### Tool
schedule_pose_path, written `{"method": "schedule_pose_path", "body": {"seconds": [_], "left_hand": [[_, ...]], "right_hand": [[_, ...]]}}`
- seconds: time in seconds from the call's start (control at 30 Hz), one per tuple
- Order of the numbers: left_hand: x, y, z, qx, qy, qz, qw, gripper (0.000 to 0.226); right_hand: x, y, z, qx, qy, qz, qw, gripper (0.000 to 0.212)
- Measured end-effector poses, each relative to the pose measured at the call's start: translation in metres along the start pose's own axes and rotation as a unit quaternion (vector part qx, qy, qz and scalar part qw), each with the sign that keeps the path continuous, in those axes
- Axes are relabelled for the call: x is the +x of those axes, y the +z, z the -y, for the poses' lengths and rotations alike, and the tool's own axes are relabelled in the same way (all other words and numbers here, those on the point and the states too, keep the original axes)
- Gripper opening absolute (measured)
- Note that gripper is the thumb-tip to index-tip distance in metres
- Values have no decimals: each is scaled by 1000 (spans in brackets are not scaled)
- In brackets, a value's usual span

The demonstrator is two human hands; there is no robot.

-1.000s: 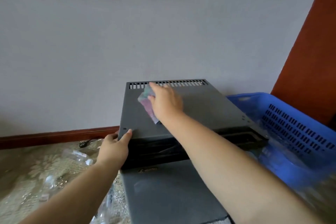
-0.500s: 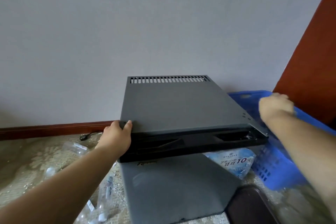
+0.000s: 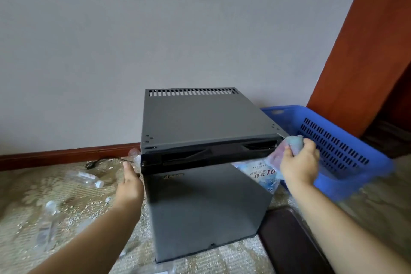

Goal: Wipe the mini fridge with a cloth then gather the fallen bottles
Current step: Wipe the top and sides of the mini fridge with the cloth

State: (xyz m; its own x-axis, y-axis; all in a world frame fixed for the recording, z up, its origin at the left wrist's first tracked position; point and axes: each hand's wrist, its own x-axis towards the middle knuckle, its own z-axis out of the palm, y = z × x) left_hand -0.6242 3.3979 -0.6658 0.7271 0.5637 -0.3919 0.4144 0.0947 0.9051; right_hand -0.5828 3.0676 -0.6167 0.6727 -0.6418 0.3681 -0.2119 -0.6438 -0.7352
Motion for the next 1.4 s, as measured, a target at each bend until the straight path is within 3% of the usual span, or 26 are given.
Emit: {"method": "schedule_pose_path", "body": {"seconds": [0.2, 0.37, 0.47, 0.63, 0.73, 0.77, 0.83, 0.9, 0.97, 1.07, 1.2, 1.4], "left_hand": [[-18, -15, 23, -11, 14, 129, 991, 77], [-20, -18, 27, 7, 25, 140, 990, 80], [-20, -20, 28, 3, 25, 157, 987, 78], [-20, -30, 31, -34, -2, 200, 979, 85], [-25, -35, 37, -160, -7, 206, 965, 59], [-27, -39, 40, -203, -14, 203, 958, 52], [-27, -53, 50, -218, -34, 206, 953, 60], [-22, -71, 65, -184, -86, 202, 958, 77], [-17, -84, 77, -134, -134, 200, 961, 78], [-18, -86, 89, -61, -153, 196, 967, 59], [-32, -66, 94, 26, -171, 182, 968, 35], [-58, -32, 90, 65, -104, 175, 977, 18]], "right_hand": [[-69, 27, 35, 114, 0, 1, 993, 46], [-146, 51, 69, 181, -197, 37, 963, 35], [-188, 65, 98, 175, -299, 103, 932, 33], [-207, 63, 118, 190, -304, 190, 914, 39], [-226, 54, 118, 195, -368, 319, 851, 38], [-237, 51, 116, 194, -387, 343, 833, 37], [-253, 50, 103, 190, -404, 334, 830, 34], [-256, 51, 79, 173, -376, 333, 847, 32], [-250, 52, 48, 133, -347, 339, 864, 32], [-233, 46, 3, 68, -290, 324, 898, 31], [-208, 33, -46, -24, -91, 366, 926, 27], [-197, 22, -79, 48, 63, 366, 927, 25]]}}
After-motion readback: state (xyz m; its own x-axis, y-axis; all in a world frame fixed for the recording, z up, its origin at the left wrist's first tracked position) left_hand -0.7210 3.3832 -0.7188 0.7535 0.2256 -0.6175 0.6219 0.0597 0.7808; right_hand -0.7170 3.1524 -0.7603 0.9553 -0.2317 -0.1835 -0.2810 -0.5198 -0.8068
